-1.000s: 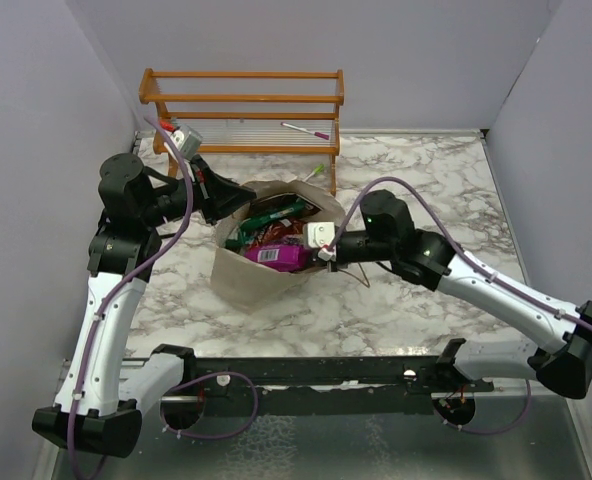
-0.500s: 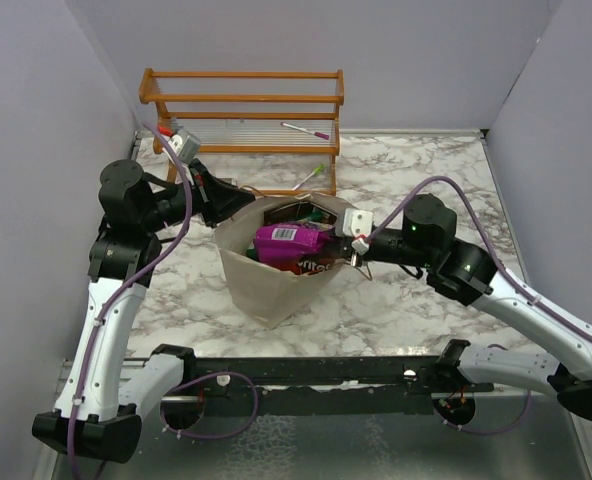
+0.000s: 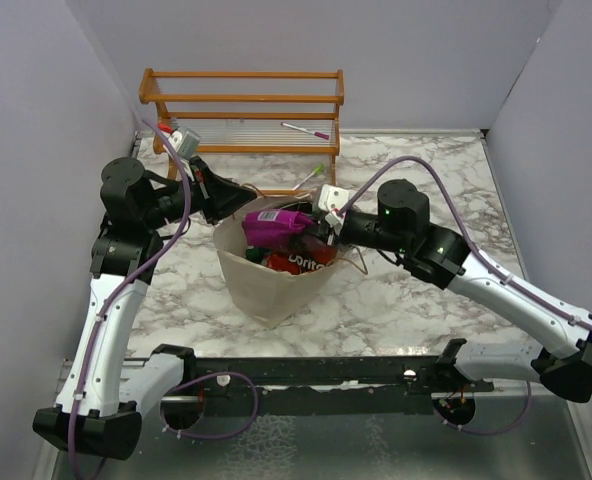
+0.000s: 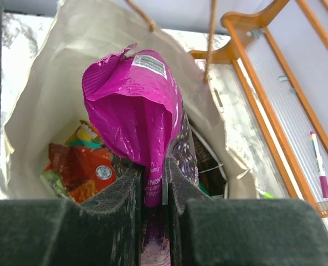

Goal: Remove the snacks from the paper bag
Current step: Take out the snack from the paper bag, then place the snack at the center of the board.

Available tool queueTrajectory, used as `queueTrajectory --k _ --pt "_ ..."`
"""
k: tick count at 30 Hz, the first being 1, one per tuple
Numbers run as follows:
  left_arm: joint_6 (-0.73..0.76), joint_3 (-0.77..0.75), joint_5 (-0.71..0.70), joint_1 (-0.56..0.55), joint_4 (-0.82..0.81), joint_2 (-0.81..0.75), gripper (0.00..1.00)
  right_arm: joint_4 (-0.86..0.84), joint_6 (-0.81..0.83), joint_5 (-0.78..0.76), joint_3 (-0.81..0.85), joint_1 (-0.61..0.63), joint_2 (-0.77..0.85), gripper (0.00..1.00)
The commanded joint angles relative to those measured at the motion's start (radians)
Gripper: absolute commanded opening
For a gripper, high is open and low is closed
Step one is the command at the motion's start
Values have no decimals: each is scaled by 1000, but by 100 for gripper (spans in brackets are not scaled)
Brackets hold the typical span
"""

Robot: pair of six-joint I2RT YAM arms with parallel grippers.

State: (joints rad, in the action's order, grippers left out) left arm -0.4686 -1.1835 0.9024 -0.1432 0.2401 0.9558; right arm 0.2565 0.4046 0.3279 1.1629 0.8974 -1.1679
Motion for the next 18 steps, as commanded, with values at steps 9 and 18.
queueTrajectory --k 9,18 --pt "14 -80 -2 5 5 9 0 -212 -25 -147 174 3 -18 1" --pt "37 -107 -77 5 63 37 0 -201 -12 -189 254 2 6 1"
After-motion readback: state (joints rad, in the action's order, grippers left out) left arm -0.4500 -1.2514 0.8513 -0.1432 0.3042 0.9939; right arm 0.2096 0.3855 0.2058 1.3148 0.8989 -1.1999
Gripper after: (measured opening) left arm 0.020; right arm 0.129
